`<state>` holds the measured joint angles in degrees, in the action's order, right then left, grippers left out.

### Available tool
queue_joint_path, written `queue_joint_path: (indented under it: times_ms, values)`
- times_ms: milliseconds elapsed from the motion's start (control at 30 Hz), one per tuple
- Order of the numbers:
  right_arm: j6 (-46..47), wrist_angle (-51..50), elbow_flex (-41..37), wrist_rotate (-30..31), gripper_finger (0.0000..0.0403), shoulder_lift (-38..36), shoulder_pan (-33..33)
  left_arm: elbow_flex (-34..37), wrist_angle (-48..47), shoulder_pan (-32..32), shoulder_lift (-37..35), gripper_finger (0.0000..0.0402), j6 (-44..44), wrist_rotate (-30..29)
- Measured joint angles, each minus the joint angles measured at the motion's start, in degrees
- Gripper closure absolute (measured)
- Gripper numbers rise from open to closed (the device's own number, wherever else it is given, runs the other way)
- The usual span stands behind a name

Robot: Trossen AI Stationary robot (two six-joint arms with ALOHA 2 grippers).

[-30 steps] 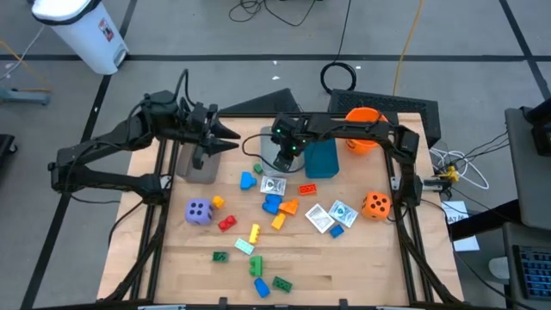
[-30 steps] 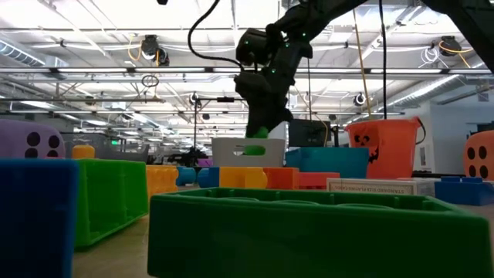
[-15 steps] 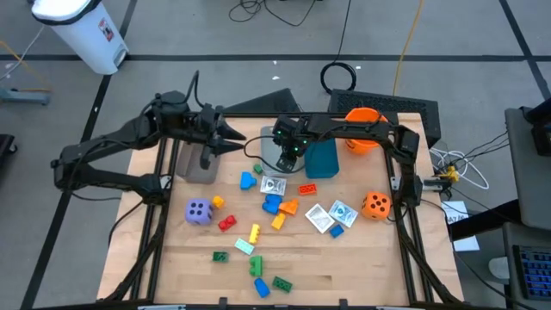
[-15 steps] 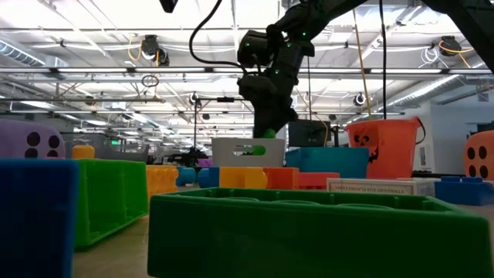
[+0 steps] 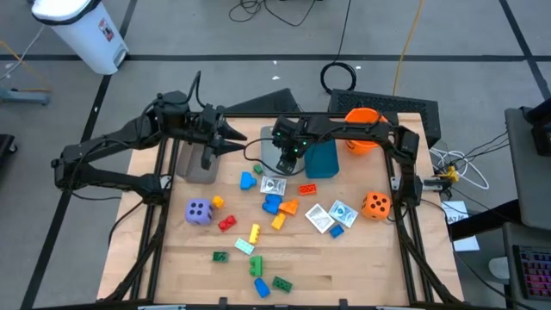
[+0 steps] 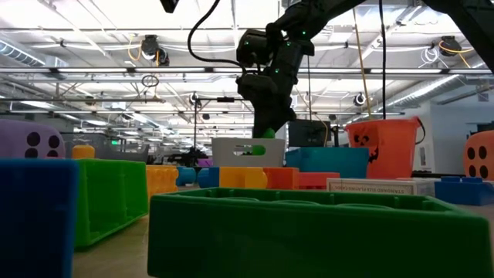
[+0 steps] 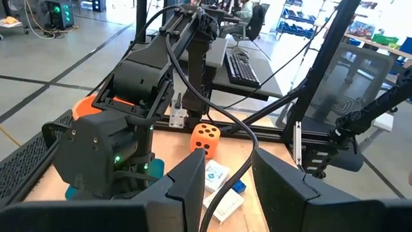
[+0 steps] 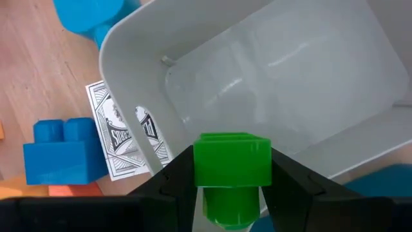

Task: Pick & Place Toys
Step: Put the green game piece into the gray bin

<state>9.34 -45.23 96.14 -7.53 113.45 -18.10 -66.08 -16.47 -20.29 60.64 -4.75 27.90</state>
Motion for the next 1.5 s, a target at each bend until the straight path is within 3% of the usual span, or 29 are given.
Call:
queue_joint_path:
  times_ms: [633, 1500]
  values:
    - [-5.7, 0.7, 0.0, 4.6, 0.027, 0.0, 0.4, 0.0, 0.0, 0.0, 0.0, 0.0268, 0.7, 0.0]
    - [-11.6, 3.1, -2.8, 4.5, 0.027, 0.0, 0.3, 0.0, 0.0, 0.0, 0.0, 0.0268, 2.7, 0.0]
